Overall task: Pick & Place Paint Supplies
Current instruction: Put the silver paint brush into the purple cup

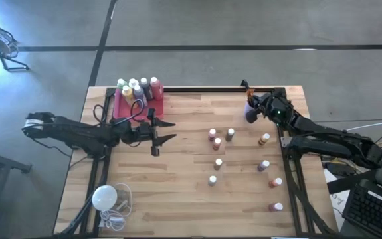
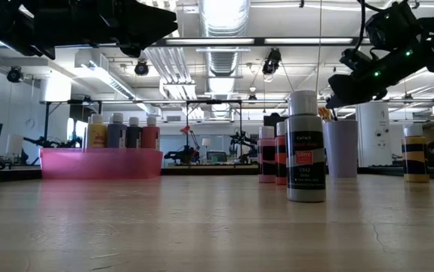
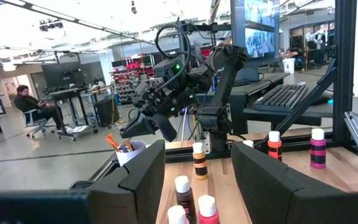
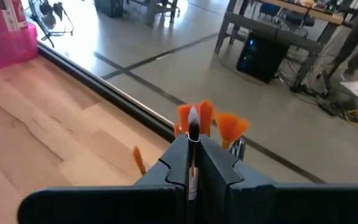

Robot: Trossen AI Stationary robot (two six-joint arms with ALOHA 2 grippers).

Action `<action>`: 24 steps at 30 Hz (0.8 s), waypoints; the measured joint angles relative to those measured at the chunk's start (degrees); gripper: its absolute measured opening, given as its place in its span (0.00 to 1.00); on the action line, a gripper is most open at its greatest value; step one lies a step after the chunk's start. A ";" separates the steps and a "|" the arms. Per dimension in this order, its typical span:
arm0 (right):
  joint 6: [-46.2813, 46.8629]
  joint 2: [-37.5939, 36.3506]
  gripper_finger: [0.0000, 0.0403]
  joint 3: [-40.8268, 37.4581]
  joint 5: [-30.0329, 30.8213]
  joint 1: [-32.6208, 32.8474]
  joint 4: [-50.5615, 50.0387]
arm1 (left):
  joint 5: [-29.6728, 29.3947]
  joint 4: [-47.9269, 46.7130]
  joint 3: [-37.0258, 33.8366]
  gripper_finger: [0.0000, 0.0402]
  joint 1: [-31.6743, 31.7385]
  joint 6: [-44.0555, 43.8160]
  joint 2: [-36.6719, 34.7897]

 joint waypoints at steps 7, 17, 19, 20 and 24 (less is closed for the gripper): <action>2.46 -0.61 0.03 -2.43 -0.03 -2.01 0.00 | -0.01 0.02 0.00 0.47 0.02 -0.09 0.00; 3.75 -0.83 0.11 -3.41 -0.17 -2.23 -0.03 | -0.01 0.02 0.00 0.47 0.01 -0.13 0.00; 4.37 -0.83 0.14 -3.41 -0.17 -2.23 -0.05 | -0.01 0.02 0.00 0.47 0.02 -0.13 0.00; 4.67 -0.83 0.16 -3.41 -0.20 -2.23 -0.05 | -0.01 0.04 0.00 0.47 0.02 -0.15 0.00; 4.81 -0.83 0.22 -3.41 -0.20 -2.23 -0.12 | -0.01 0.04 0.00 0.47 0.02 -0.15 0.00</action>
